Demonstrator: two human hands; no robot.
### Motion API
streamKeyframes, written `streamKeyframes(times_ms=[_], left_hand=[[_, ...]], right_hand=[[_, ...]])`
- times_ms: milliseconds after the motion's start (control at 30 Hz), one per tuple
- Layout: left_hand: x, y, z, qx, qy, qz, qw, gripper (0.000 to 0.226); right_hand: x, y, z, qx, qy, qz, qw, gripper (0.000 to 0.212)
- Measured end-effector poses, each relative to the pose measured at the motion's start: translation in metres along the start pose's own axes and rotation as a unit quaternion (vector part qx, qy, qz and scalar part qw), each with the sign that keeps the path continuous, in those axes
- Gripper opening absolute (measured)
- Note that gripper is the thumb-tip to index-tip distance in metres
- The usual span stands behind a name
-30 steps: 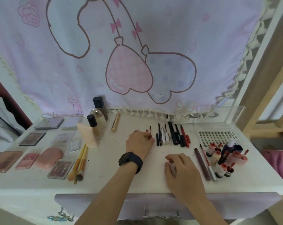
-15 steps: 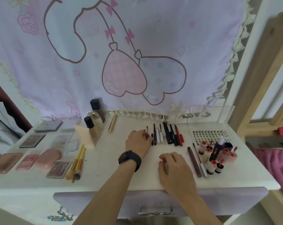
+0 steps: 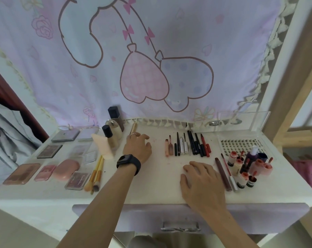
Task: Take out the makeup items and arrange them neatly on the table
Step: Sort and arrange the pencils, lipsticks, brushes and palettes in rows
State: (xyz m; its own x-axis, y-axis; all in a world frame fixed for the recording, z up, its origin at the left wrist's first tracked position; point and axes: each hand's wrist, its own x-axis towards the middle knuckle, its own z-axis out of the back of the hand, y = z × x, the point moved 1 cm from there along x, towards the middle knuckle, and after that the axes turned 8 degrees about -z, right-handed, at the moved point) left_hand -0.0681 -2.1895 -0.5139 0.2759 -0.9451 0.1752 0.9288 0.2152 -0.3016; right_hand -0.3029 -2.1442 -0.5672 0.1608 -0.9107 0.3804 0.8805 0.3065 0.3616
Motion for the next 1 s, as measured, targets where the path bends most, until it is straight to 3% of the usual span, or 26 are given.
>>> streamKeyframes(times_ms=[233, 467, 533, 633, 767, 867, 1000], left_hand=[[0.015, 0.017, 0.006, 0.110, 0.070, 0.050, 0.990, 0.038], [0.001, 0.014, 0.011, 0.152, 0.048, 0.051, 0.986, 0.041], [-0.009, 0.009, 0.010, 0.159, 0.040, 0.046, 0.985, 0.032], [-0.024, 0.003, 0.010, 0.115, 0.030, 0.079, 0.990, 0.019], [-0.048, 0.002, 0.007, 0.047, 0.034, 0.086, 0.995, 0.019], [-0.069, -0.001, -0.002, -0.074, -0.034, 0.004, 0.997, 0.022], [-0.097, -0.020, -0.013, -0.223, -0.075, -0.098, 0.967, 0.020]], right_hand=[[0.000, 0.000, -0.002, 0.000, -0.013, -0.001, 1.000, 0.028], [0.001, 0.001, 0.000, 0.002, 0.000, -0.006, 1.000, 0.029], [0.001, 0.001, 0.001, 0.005, 0.009, -0.007, 1.000, 0.031], [0.001, 0.001, 0.002, 0.009, 0.020, -0.007, 1.000, 0.033], [0.001, 0.001, 0.003, 0.011, 0.026, -0.003, 1.000, 0.033], [0.002, 0.003, 0.005, 0.033, 0.012, -0.007, 0.999, 0.037], [0.002, 0.003, 0.008, 0.176, 0.025, -0.036, 0.983, 0.057]])
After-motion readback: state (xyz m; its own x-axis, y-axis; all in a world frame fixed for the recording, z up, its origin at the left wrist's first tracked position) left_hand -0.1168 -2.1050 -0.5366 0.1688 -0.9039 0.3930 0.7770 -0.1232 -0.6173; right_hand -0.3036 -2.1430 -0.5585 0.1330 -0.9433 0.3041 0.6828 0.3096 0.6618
